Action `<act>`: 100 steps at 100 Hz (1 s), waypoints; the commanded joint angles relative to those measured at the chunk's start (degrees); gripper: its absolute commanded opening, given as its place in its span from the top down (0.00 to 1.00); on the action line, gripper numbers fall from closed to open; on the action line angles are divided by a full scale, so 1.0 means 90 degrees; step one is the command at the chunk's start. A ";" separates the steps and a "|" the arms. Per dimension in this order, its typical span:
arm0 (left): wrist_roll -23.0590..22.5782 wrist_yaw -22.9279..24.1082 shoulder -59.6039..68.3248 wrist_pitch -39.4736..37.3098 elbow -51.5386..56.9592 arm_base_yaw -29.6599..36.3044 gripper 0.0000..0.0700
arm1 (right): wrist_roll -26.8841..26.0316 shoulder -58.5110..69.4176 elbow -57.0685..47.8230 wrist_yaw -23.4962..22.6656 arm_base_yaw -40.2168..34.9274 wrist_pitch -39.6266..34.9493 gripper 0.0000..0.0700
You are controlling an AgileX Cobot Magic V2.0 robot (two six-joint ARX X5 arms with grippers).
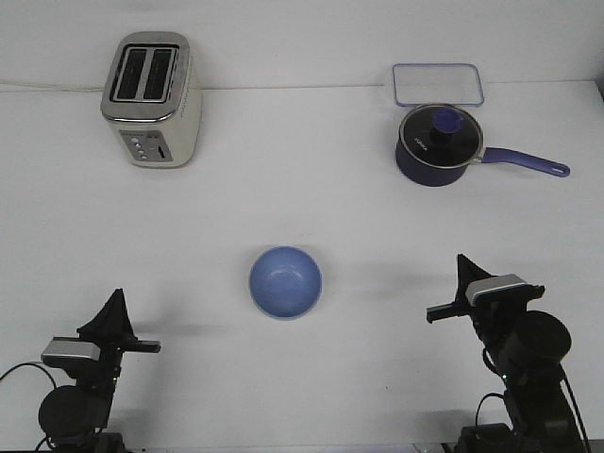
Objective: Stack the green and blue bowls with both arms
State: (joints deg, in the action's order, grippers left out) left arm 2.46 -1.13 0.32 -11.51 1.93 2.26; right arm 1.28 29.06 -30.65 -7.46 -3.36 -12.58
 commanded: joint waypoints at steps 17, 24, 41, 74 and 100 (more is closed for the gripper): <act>-0.0027 0.0032 -0.0015 -0.0063 -0.0126 -0.0005 0.98 | -0.0044 0.0024 -0.0010 0.0005 -0.0012 0.0068 1.00; -0.0027 0.0032 -0.0015 -0.0063 -0.0126 -0.0005 0.98 | -0.0041 0.0027 -0.0010 0.0005 -0.0012 0.0068 1.00; -0.0027 0.0032 -0.0015 -0.0061 -0.0126 -0.0005 0.98 | -0.0041 -0.0100 -0.0007 0.0005 -0.0012 0.0063 1.00; -0.0027 0.0032 -0.0015 -0.0061 -0.0126 -0.0005 0.98 | -0.0044 -0.1120 0.0522 0.0049 0.0041 0.0384 1.00; -0.0027 0.0029 -0.0015 -0.0063 -0.0126 -0.0005 0.98 | -0.0236 -0.2348 0.1800 0.0396 0.0053 0.0920 1.00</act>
State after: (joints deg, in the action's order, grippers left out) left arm 2.46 -1.13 0.32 -11.51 1.93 2.26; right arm 0.82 9.58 -15.77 -5.02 -2.94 -5.06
